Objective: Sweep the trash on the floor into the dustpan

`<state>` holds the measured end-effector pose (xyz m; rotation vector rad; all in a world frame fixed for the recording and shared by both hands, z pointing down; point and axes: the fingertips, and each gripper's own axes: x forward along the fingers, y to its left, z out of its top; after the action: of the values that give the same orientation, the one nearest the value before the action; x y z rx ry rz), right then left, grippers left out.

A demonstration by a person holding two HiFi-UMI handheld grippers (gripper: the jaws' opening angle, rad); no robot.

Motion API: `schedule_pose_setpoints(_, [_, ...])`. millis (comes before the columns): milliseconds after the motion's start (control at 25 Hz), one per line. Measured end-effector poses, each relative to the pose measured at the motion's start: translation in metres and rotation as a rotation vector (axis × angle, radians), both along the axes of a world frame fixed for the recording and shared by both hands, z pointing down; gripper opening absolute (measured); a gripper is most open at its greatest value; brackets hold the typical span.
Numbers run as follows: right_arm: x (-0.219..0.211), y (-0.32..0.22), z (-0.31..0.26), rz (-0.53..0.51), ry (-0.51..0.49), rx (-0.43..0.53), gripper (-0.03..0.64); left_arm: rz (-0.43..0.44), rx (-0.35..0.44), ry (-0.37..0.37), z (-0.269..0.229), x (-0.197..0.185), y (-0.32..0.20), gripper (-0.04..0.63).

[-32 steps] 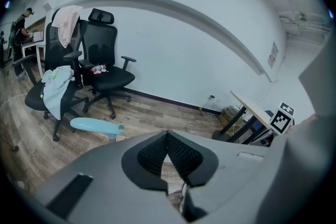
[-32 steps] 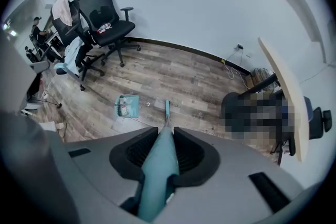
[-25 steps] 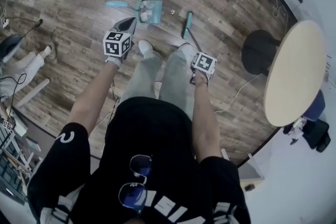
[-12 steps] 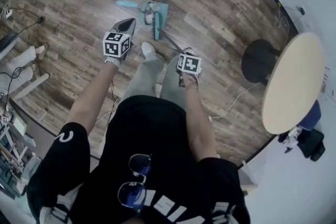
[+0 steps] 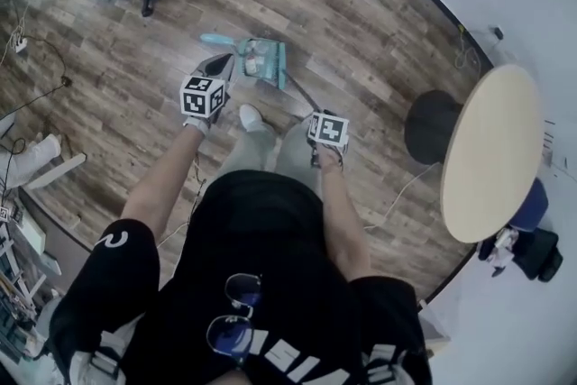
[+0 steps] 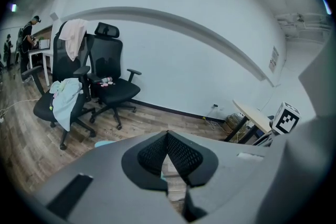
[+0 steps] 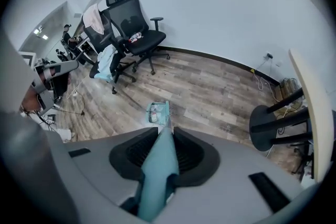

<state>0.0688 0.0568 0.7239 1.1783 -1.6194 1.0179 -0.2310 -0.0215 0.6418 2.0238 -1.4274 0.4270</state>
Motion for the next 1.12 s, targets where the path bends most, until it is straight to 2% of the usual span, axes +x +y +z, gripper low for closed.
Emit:
schedule_pose_setpoints(120, [0.014, -0.011, -0.025, 0.04, -0.027, 0.018, 0.086, 0.003, 0.031, 0.008, -0.021, 0.013, -0.009, -0.003])
schedule_pose_setpoints(320, [0.042, -0.054, -0.079, 0.073, -0.045, 0.177, 0.086, 0.018, 0.077, 0.02, -0.051, 0.044, -0.022, -0.003])
schedule_pose_setpoints(480, [0.065, -0.072, -0.111, 0.08, -0.042, 0.251, 0.086, 0.031, 0.097, 0.019, -0.07, 0.074, -0.026, -0.003])
schedule_pose_setpoints(760, [0.086, -0.093, -0.134, 0.083, -0.071, 0.277, 0.086, 0.058, 0.115, 0.01, -0.089, 0.117, -0.03, -0.003])
schedule_pose_setpoints(1120, [0.102, -0.117, -0.139, 0.06, -0.12, 0.27, 0.086, 0.06, 0.111, -0.007, -0.095, 0.139, -0.051, -0.003])
